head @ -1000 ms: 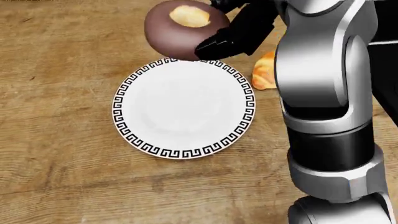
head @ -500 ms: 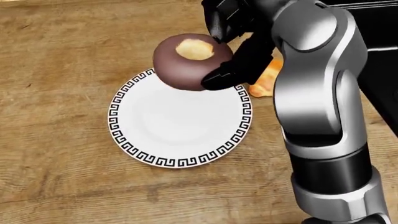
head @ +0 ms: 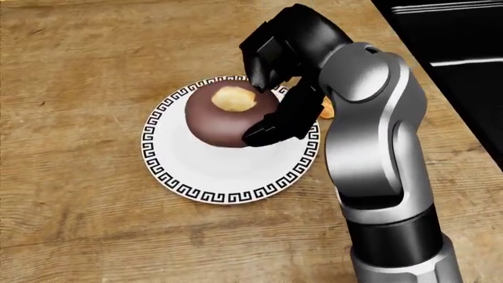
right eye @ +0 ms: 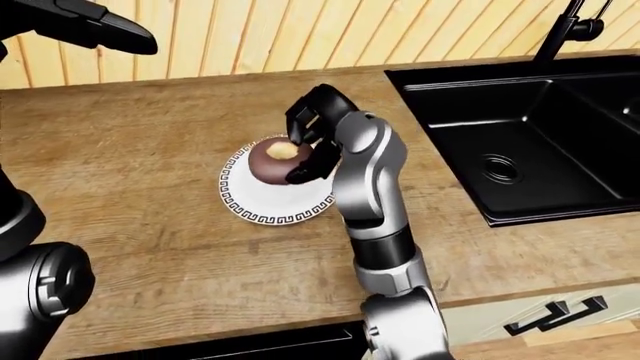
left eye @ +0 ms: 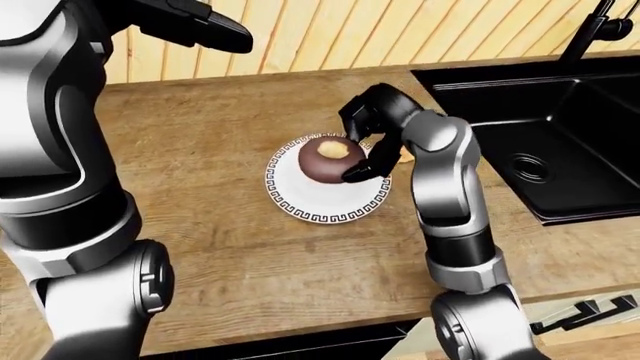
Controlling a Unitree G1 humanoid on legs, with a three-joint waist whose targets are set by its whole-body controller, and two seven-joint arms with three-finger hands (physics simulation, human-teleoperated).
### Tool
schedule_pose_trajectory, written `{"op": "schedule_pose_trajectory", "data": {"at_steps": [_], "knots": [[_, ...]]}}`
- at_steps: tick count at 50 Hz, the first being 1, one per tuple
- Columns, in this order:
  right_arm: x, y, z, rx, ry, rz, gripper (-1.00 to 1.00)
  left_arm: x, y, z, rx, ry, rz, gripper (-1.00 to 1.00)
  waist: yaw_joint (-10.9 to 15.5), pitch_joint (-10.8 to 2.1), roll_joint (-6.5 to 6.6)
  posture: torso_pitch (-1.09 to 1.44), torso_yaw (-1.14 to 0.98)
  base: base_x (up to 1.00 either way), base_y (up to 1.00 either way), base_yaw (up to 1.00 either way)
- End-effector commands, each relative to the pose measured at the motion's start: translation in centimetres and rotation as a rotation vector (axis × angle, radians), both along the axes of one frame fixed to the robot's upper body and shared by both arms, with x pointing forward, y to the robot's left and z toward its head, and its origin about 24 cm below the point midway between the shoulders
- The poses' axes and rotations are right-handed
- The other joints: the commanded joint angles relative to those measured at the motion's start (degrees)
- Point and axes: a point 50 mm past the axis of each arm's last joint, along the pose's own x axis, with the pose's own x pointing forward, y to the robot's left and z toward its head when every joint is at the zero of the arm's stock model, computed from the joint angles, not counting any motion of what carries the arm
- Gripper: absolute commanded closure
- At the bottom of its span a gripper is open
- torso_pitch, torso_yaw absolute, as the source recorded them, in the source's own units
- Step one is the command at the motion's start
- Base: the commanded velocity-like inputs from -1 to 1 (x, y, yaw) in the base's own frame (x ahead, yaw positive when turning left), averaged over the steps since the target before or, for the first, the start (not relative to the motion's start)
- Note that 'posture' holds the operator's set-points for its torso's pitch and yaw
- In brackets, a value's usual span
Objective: Place the pastries on the plates.
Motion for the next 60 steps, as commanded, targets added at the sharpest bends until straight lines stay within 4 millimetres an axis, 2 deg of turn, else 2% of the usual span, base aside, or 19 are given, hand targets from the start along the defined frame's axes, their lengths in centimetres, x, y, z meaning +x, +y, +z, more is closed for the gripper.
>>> {"op": "schedule_pose_trajectory", "data": {"at_steps": [1,9,10,11,12,19,26,32,40,47,49,51,53,60], "knots": [[-0.4,0.2,2.2,0.004,-0.1,0.008,1.0,-0.9,0.0,1.4,0.006,-0.077,0.005,-1.0,-0.03,-1.82,0.21,0.01,0.0,0.0,0.0,0.0],[-0.4,0.5,1.8,0.007,-0.085,0.02,1.0,-0.8,0.0,1.7,0.006,-0.08,0.004,-1.0,0.05,-1.88,0.25,0.01,0.0,0.0,0.0,0.0],[-0.3,0.6,1.8,0.009,-0.083,0.02,0.96,-0.8,0.0,1.8,0.007,-0.081,0.004,-1.0,0.06,-1.89,0.25,0.01,0.0,0.0,0.0,0.0],[-0.3,0.6,1.8,0.009,-0.083,0.02,0.73,-0.8,0.0,1.8,0.008,-0.082,0.002,-1.0,0.08,-1.89,0.25,0.01,0.0,0.0,0.0,0.0],[-0.3,0.6,1.9,0.013,-0.082,0.02,0.62,-0.8,0.0,1.9,0.004,-0.083,0.002,-1.0,0.09,-1.89,0.25,0.01,0.0,0.0,0.0,0.0],[-0.2,0.4,1.8,0.007,-0.079,0.014,0.38,-0.9,0.0,1.9,0.008,-0.085,0.003,-1.0,0.13,-1.92,0.22,0.01,0.0,0.0,0.0,0.0],[-0.1,0.3,0.8,-0.01,-0.062,0.009,0.44,-1.0,0.1,1.7,0.012,-0.082,0.004,-1.0,0.13,-1.97,0.12,0.01,0.0,0.0,0.0,0.0],[-0.2,0.3,0.3,-0.017,-0.048,0.012,0.42,-1.0,0.1,1.7,0.015,-0.082,0.008,-1.0,0.16,-2.06,0.01,0.01,0.0,0.0,0.0,0.0],[-0.3,0.3,0.3,-0.019,-0.044,0.016,0.0,-0.9,0.1,1.5,0.018,-0.08,0.008,-1.0,0.17,-2.04,-0.01,0.01,0.0,0.0,0.0,0.0],[-0.3,0.4,0.6,-0.021,-0.046,0.024,-0.56,-0.9,0.1,1.6,0.018,-0.082,0.008,-1.0,0.15,-2.01,0.09,0.01,0.0,0.0,0.0,0.0],[-0.3,0.4,0.6,-0.021,-0.045,0.025,-0.58,-0.8,0.1,1.6,0.018,-0.082,0.008,-1.0,0.15,-2.0,0.14,0.01,0.0,0.0,0.0,0.0],[-0.3,0.4,0.6,-0.024,-0.046,0.03,-0.85,-0.9,0.1,1.8,0.02,-0.085,0.01,-1.0,0.15,-1.98,0.18,0.01,0.0,0.0,0.0,0.0],[-0.3,0.5,0.8,-0.024,-0.047,0.035,-1.0,-0.9,0.1,2.0,0.018,-0.087,0.01,-1.0,0.14,-1.96,0.2,0.01,0.0,0.0,0.0,0.0],[-0.2,0.2,1.7,-0.022,-0.062,0.029,-1.0,-1.0,0.1,2.2,0.02,-0.09,0.01,-1.0,0.06,-1.85,0.3,0.01,0.0,0.0,0.0,0.0]]}}
